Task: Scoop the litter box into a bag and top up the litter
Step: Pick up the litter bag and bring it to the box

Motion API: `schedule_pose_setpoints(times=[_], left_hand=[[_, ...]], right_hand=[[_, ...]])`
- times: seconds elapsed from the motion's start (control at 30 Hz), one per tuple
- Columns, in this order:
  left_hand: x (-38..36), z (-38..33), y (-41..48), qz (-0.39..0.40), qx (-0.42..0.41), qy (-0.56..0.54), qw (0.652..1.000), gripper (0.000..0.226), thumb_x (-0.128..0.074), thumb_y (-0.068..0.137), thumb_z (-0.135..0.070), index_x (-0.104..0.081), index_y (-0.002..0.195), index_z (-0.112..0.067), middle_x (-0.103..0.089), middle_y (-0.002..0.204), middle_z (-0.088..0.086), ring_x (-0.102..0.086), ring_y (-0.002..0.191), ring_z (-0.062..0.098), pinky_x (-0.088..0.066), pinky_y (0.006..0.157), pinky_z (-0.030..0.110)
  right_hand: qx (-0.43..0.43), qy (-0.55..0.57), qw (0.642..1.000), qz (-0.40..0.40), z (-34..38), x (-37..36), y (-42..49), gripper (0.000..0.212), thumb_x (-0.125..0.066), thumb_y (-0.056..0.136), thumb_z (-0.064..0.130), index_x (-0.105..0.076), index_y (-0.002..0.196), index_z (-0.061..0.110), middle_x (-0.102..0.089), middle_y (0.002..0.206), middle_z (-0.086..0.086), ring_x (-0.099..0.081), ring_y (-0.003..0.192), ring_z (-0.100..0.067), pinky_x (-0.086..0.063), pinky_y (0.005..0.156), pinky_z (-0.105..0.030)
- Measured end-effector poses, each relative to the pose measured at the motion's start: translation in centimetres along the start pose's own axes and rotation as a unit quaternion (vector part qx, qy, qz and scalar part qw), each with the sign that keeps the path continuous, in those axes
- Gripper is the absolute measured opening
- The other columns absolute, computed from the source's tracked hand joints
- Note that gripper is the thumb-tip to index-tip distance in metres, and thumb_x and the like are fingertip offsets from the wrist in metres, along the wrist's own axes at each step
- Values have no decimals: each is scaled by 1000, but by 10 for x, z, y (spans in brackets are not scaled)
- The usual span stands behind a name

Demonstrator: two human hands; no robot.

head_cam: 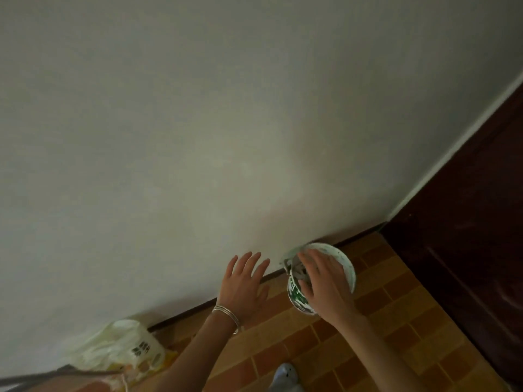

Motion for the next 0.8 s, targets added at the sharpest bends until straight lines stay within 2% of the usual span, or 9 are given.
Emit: schedule_pose_setpoints(times=[0.3, 0.4, 0.47, 0.53, 0.6, 0.7, 0.8], left_hand=[[8, 65, -128, -31, 117, 9, 993, 57, -35, 93, -47, -24, 145, -29, -24, 154, -2, -16, 142, 20, -6, 117, 40], [16, 79, -174, -36, 157, 6, 987, 55, -52, 86, -44, -43, 137, -25, -43, 144, 2, -37, 135, 24, -24, 113, 44], [20, 89, -205, -61, 177, 17, 982, 54, -67, 75, -42, -58, 124, -23, -59, 128, 3, -54, 121, 25, -42, 101, 46], [23, 99, -236, -77, 202, 26, 976, 54, -75, 67, -42, -65, 116, -22, -65, 120, 3, -61, 111, 24, -49, 93, 45], [22, 110, -263, -80, 235, 24, 968, 54, -77, 65, -41, -66, 114, -21, -65, 118, 4, -62, 109, 25, -50, 91, 46], [19, 127, -296, -71, 284, 10, 956, 52, -73, 71, -40, -63, 118, -20, -63, 123, 5, -58, 115, 26, -45, 98, 47], [15, 144, -320, -62, 320, 13, 945, 54, -74, 69, -42, -64, 117, -21, -64, 120, 4, -60, 112, 25, -48, 94, 46]], right_hand=[[125, -21, 992, 12, 112, -14, -33, 57, -35, 96, 41, -13, 147, 27, -18, 154, 2, -16, 141, -15, -8, 115, -39], [173, -18, 984, 29, 151, -22, -42, 58, -36, 95, 41, -13, 147, 26, -19, 154, 1, -16, 141, -15, -7, 116, -39], [204, -13, 978, 31, 177, -27, -47, 58, -39, 95, 40, -17, 146, 25, -23, 153, 0, -19, 140, -15, -7, 115, -38], [237, -13, 971, 35, 201, -31, -51, 58, -40, 94, 40, -18, 146, 25, -25, 152, 0, -21, 140, -15, -7, 114, -38], [269, -12, 962, 45, 225, -36, -54, 58, -38, 95, 41, -18, 146, 24, -24, 153, 1, -21, 140, -14, -7, 115, -38], [314, -14, 947, 64, 257, -44, -55, 57, -36, 95, 42, -17, 146, 25, -21, 153, 2, -19, 140, -12, -8, 115, -37], [350, -15, 933, 86, 285, -52, -50, 56, -35, 96, 41, -17, 147, 24, -20, 153, 2, -18, 140, -13, -10, 115, -38]])
Point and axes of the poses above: each hand's wrist, its own y-axis towards the middle knuckle, its own x-axis out of the back of the hand, z = x × y, the point moved 3 cm from there along y, towards the middle knuckle
